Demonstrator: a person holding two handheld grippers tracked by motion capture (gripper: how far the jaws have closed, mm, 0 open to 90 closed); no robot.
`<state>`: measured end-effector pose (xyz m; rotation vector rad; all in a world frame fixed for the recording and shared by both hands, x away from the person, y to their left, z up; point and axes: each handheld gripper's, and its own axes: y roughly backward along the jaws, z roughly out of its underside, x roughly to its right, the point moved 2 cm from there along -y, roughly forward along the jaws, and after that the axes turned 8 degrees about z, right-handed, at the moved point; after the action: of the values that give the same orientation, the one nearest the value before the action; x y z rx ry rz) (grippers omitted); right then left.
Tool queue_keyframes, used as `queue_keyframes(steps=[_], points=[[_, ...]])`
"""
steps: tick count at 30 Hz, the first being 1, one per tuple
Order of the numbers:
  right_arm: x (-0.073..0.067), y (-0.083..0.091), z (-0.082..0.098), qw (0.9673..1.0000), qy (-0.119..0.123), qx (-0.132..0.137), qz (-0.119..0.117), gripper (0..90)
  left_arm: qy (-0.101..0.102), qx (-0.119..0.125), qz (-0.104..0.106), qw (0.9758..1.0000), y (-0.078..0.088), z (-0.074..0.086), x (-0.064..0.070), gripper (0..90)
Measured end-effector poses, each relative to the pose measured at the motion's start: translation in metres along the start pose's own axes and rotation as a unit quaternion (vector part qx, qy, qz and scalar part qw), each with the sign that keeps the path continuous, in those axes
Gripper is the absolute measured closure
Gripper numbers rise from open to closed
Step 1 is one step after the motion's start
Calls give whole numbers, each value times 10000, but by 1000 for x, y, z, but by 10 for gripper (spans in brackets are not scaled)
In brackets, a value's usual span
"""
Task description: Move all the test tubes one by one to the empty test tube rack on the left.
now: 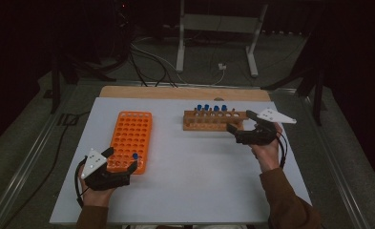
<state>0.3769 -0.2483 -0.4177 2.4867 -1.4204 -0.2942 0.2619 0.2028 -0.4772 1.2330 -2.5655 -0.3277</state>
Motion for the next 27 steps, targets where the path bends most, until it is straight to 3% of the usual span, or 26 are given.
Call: queue_keyframes(steps=[14, 22, 27], points=[[17, -35, -11, 9990, -233, -185, 327, 52, 126, 61, -244, 9996, 0, 3, -5, 11], [24, -55, -7, 9978, -340, -346, 461, 135, 78, 32, -270, 9996, -2, 4, -3, 11], [28, -65, -1, 9971, -385, -467, 467, 225, 222, 137, -300, 9992, -1, 4, -6, 12]])
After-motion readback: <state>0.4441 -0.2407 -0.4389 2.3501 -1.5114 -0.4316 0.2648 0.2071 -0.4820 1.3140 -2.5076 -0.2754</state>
